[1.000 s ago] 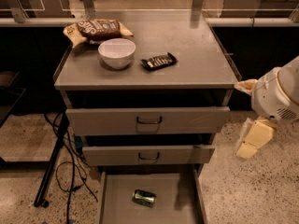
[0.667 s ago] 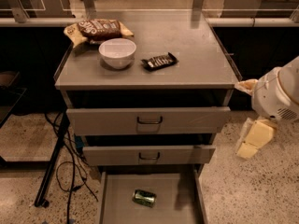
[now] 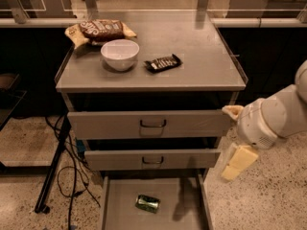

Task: Pick green can from bottom drawer and place on counter

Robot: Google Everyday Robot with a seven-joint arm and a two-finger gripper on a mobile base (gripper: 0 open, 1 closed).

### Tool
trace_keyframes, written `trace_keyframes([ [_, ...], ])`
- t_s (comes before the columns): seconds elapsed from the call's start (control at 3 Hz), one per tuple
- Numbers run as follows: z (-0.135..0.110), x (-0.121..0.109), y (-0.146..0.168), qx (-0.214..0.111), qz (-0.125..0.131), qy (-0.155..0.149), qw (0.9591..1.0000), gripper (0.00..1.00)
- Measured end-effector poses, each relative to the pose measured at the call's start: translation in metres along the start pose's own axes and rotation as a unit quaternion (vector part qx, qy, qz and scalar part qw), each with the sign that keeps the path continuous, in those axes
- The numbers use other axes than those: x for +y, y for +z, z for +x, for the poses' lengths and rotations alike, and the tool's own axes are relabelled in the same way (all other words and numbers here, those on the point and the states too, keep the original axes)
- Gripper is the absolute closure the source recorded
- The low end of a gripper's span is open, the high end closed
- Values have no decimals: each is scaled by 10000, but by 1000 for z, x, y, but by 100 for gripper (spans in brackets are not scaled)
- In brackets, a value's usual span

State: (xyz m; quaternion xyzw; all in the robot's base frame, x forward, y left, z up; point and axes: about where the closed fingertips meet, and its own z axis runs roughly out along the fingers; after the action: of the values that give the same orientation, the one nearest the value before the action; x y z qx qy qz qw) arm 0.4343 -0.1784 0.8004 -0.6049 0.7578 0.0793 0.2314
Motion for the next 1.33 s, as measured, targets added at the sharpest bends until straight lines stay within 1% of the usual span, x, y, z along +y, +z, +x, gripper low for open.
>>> trace_keyframes([
  [0.33, 10, 9, 37, -370, 5, 58, 9993, 0],
  [0.67, 22, 18, 68, -561, 18, 172, 9983, 0],
  [1.0, 31, 26, 103, -614, 39, 294, 9977, 0],
  [1.33, 29, 28, 107, -563, 26, 235, 9981, 0],
])
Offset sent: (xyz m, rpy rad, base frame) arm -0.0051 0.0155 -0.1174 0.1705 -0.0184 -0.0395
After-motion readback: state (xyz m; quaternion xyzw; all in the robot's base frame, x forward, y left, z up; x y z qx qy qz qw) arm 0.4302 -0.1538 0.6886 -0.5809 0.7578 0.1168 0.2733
